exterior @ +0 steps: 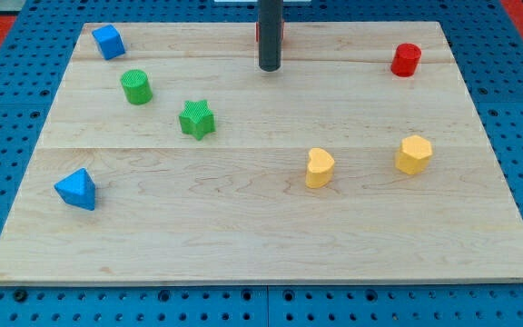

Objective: Move your arm to the center of the board

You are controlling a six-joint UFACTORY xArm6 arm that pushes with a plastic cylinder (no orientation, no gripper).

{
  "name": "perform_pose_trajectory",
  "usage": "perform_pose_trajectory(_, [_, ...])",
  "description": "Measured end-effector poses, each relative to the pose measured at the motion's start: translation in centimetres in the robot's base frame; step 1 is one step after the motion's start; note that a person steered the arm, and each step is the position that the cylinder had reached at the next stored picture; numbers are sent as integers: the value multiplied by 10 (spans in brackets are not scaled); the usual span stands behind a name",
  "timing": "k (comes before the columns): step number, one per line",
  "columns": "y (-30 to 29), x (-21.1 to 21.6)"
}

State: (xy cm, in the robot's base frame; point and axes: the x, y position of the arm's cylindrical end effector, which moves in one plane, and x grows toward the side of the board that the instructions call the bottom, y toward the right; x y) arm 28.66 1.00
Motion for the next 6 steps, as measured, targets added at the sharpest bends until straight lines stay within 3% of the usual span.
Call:
perform_pose_trajectory(4, [4, 12])
perform_pose_trajectory(6, [15, 61])
